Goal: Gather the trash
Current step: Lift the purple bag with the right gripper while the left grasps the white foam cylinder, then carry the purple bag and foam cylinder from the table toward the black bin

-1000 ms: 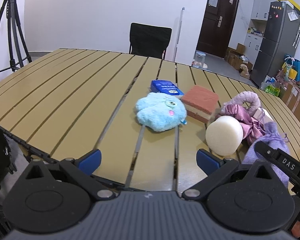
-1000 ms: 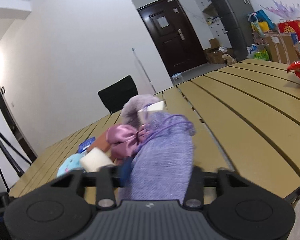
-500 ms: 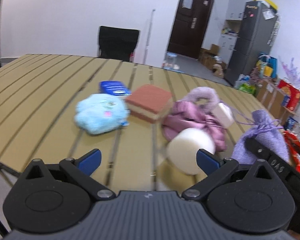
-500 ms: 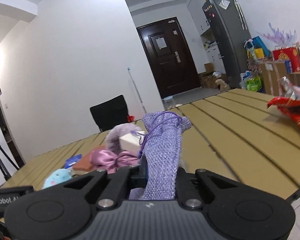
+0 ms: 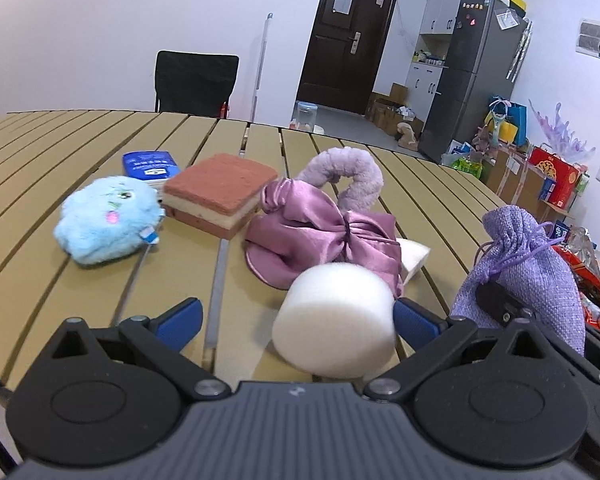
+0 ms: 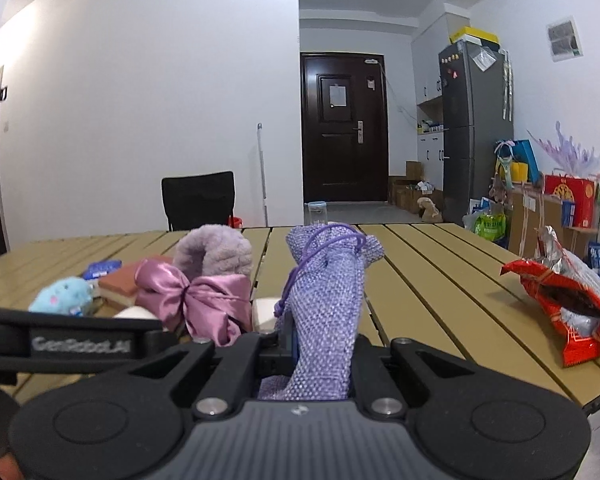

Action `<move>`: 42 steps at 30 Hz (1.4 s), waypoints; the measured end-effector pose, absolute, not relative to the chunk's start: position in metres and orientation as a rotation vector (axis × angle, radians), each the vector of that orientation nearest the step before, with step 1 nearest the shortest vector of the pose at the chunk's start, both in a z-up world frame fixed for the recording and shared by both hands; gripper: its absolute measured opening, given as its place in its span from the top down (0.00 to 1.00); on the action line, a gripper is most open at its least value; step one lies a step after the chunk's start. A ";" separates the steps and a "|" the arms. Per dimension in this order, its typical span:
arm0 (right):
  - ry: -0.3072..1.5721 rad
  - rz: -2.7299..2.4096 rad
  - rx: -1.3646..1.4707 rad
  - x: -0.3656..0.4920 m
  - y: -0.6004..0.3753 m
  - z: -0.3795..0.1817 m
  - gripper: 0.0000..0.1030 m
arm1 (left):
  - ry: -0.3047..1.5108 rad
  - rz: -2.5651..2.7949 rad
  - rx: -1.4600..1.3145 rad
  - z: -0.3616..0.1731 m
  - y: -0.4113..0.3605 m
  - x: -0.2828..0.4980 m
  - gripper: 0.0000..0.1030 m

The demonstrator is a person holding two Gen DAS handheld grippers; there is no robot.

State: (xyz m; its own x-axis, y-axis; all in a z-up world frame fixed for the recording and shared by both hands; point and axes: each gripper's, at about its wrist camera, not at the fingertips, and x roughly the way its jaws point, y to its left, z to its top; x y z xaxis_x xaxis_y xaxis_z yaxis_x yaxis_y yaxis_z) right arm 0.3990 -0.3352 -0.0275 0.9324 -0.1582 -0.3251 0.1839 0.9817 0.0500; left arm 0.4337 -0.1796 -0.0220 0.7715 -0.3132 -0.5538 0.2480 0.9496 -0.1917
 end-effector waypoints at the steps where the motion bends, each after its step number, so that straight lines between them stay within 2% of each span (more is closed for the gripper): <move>1: 0.330 -0.175 0.075 0.400 -0.335 -0.028 0.96 | 0.611 -0.307 -0.107 -0.023 -0.180 0.434 0.05; 2: 0.334 -0.173 0.074 0.400 -0.337 -0.028 0.96 | 0.605 -0.312 -0.105 -0.024 -0.181 0.434 0.20; 3: 0.339 -0.171 0.074 0.400 -0.337 -0.028 0.96 | 0.608 -0.328 -0.106 -0.025 -0.181 0.435 0.41; 5: 0.345 -0.167 0.072 0.402 -0.336 -0.029 0.96 | 0.615 -0.348 -0.113 -0.027 -0.180 0.437 0.44; 29: 0.306 -0.116 0.049 0.388 -0.316 -0.019 0.96 | 0.484 -0.242 -0.010 0.003 -0.151 0.405 0.45; 42: 0.235 -0.051 0.032 0.350 -0.294 -0.004 0.96 | 0.379 -0.207 0.025 0.024 -0.118 0.349 0.45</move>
